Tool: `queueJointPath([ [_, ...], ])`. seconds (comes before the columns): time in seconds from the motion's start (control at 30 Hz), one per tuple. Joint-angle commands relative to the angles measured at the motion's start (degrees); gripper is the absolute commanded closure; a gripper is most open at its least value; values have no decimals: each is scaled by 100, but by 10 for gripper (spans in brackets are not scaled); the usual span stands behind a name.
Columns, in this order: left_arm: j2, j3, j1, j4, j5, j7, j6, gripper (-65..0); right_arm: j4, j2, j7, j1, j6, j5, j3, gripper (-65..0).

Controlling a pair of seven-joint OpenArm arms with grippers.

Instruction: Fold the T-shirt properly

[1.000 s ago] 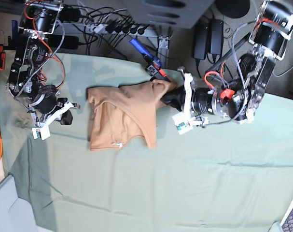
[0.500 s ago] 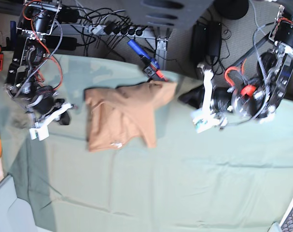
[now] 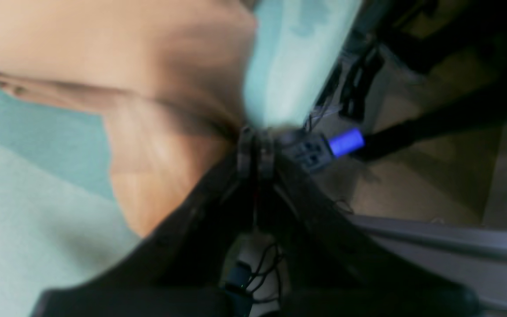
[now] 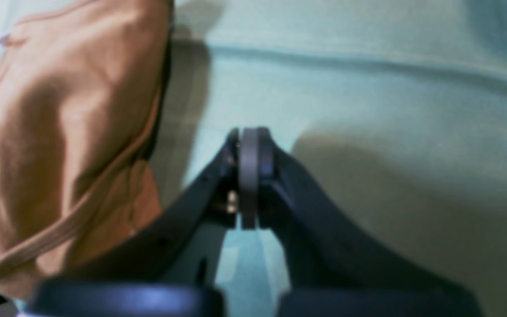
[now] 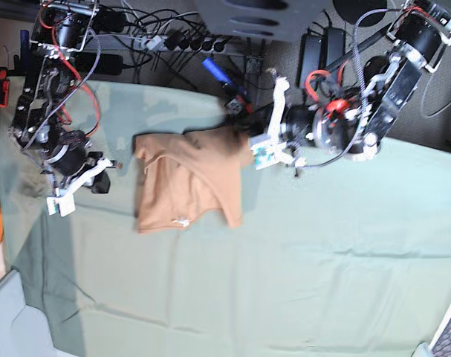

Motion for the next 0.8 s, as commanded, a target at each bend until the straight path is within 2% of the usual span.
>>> queueJointPath([
  [0.0,-17,-17,-144,-48,-37,-57,-69,0,74,79,87,31,496,98,26,0],
  [0.33,-195,-11,-861,-1078,39,-87,-69,0,74,55,-39,-144,503,444,13,0],
  [0.57,-243,59,-1272,-1154,44,-284,-69,0,74,-323,-170,-330,503,544,11,0],
  [0.77,-243,590,-1803,-1161,48,-275,-69,0,74,-695,-173,-380,522,566,11,0],
])
